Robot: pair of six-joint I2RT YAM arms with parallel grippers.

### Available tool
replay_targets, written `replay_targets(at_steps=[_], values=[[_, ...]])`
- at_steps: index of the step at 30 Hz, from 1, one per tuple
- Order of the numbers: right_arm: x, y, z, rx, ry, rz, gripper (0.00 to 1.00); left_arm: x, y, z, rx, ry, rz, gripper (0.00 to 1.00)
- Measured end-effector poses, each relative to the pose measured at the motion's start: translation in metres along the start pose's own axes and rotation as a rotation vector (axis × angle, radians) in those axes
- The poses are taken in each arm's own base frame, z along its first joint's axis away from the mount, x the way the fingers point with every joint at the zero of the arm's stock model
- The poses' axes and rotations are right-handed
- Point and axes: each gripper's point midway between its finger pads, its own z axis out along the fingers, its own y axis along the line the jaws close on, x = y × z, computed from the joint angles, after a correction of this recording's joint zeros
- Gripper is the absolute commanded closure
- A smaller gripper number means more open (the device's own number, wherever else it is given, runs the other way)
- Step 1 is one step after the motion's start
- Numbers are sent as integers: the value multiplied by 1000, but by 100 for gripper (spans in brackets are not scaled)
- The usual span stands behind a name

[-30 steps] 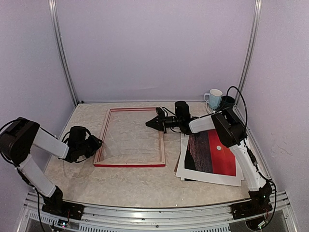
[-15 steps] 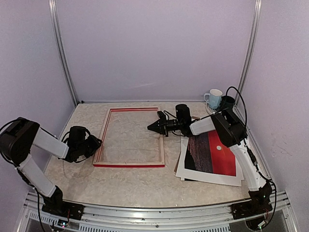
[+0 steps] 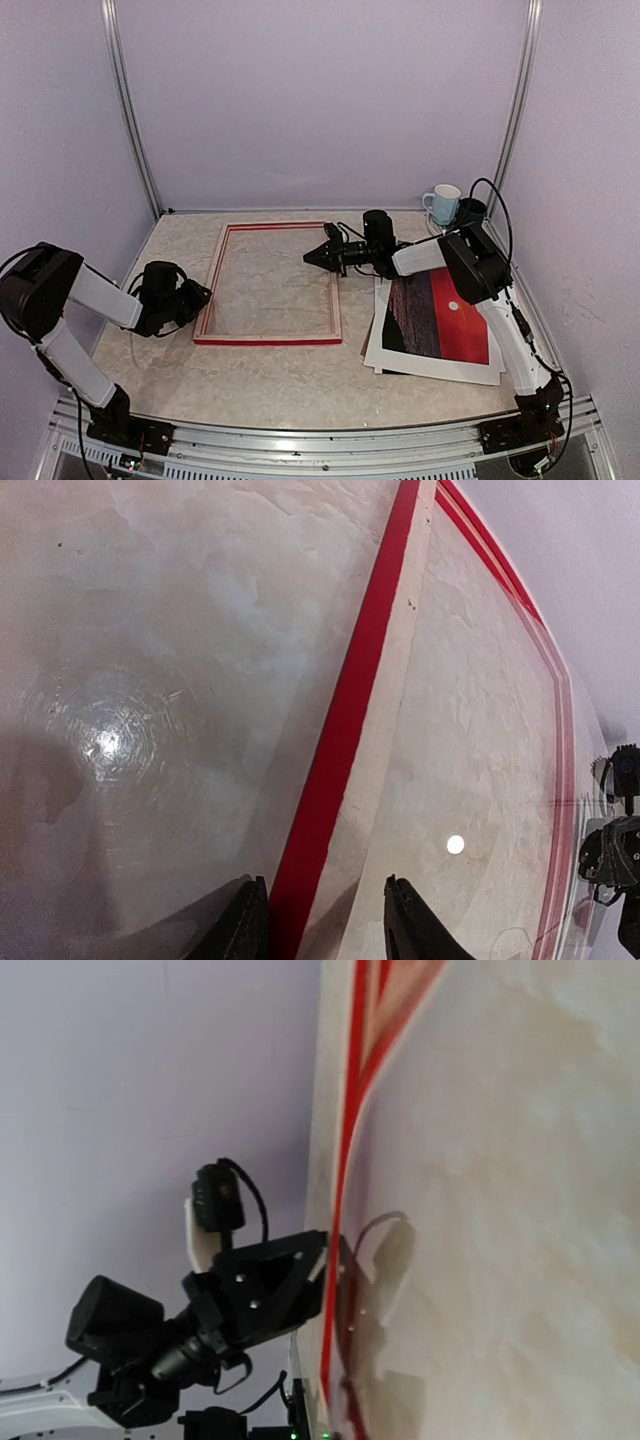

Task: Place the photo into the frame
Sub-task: Place the glass panel on the frame body.

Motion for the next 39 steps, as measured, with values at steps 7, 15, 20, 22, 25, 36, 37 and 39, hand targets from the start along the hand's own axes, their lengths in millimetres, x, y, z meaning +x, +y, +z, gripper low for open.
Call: replay_targets(at_steps=[7,15,20,22,25,36,37,39], values=[[-3,13,3,-25,5,-40,100,0,0,0,4,-1,-1,60],[-3,13,3,-21,7,-54,100,0,0,0,9,-4,-4,60],[-2,11,3,-16,10,-47,100,0,0,0,9,-4,-4,60],[-3,12,4,-15,12,-46,100,0,0,0,9,-4,-4,60],[-6,16,5,-17,17,-58,100,0,0,0,12,-5,-4,60],[-8,16,5,4,34,-77,100,0,0,0,14,-4,-6,60],[-8,15,5,7,35,-76,99,0,0,0,15,-4,-6,60],[-9,15,5,13,39,-78,97,0,0,0,15,-3,-6,60]])
